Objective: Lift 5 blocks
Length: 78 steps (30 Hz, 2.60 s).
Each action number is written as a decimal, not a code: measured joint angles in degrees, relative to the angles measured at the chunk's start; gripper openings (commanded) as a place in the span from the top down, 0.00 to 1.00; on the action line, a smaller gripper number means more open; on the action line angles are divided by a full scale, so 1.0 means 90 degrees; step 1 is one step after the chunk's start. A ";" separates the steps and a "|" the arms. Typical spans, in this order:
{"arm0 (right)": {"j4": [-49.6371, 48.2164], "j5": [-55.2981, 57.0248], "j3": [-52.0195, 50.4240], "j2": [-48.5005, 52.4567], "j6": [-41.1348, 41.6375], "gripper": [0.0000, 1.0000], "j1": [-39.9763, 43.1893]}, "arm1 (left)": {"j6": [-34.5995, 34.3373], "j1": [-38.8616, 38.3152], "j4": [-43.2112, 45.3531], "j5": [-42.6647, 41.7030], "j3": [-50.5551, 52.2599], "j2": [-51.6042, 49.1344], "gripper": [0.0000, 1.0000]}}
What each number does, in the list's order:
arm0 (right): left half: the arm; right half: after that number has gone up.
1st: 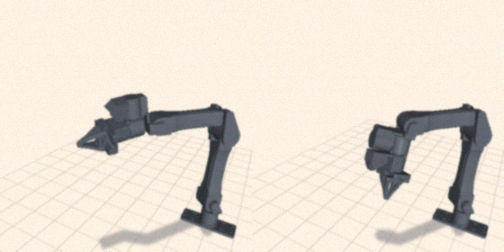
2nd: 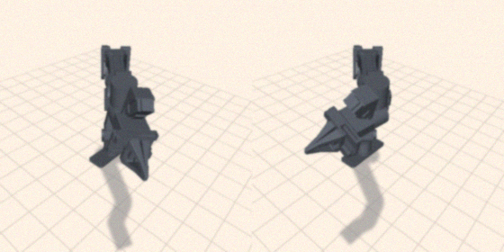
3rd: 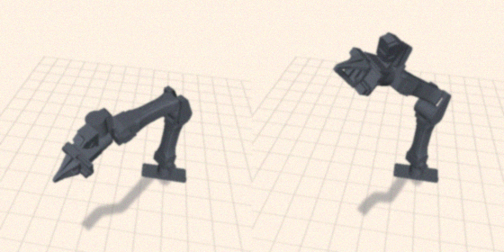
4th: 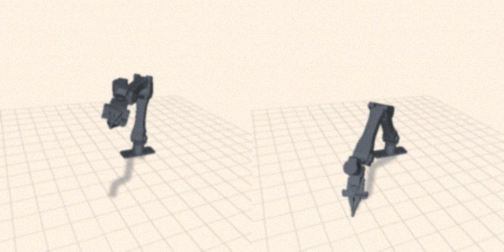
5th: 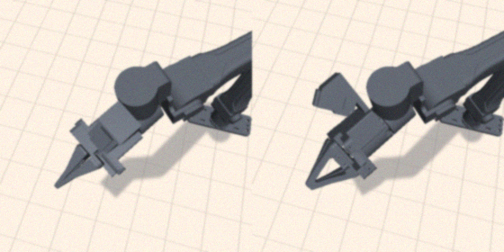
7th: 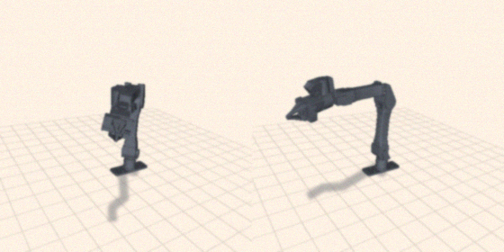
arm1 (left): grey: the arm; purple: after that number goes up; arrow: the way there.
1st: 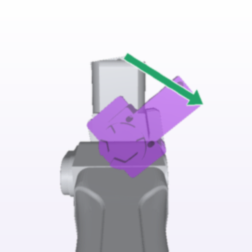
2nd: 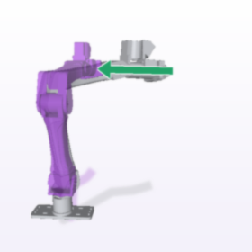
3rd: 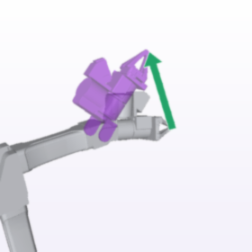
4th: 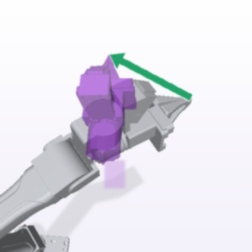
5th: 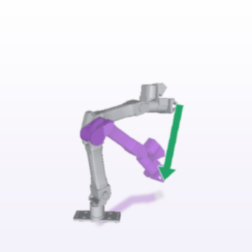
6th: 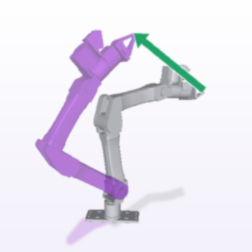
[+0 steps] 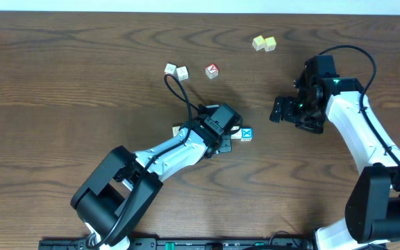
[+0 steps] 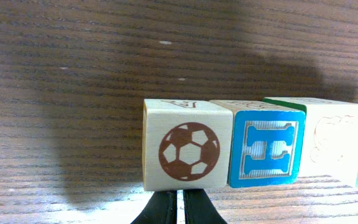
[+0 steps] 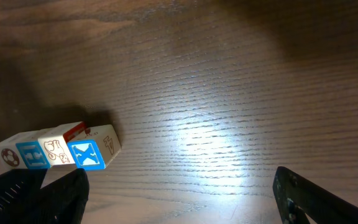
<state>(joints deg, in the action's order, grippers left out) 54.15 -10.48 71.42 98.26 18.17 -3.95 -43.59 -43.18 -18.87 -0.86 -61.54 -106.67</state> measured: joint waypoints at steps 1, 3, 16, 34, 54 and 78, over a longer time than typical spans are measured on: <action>0.0000 0.0000 0.0000 0.0000 -0.0002 0.08 0.0000 | 0.0000 0.0000 0.0002 0.0000 0.0000 0.0000 0.93; 0.0000 0.0000 0.0000 0.0000 -0.0002 0.08 0.0000 | 0.0007 0.0000 0.0005 0.0000 0.0000 0.0000 0.92; 0.0002 0.0000 0.0000 0.0000 -0.0049 0.08 0.0000 | 0.0012 0.0000 0.0005 0.0000 0.0000 0.0000 0.93; 0.0032 0.0000 0.0000 0.0000 -0.0051 0.06 0.0000 | 0.0012 0.0000 -0.0012 0.0000 0.0002 0.0000 0.93; 0.0039 0.0015 -0.0005 0.0000 -0.0051 0.06 0.0000 | 0.0493 0.1851 -0.2419 0.0707 0.0002 0.3699 0.93; 0.0153 0.0027 -0.0005 0.0000 -0.0068 0.05 0.0000 | 0.1501 0.3852 -0.1285 -0.1610 0.0240 0.0515 0.93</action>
<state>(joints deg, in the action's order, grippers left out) 55.53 -10.24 71.37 98.26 17.56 -3.95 -30.09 -8.51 -30.44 -15.35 -59.37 -102.04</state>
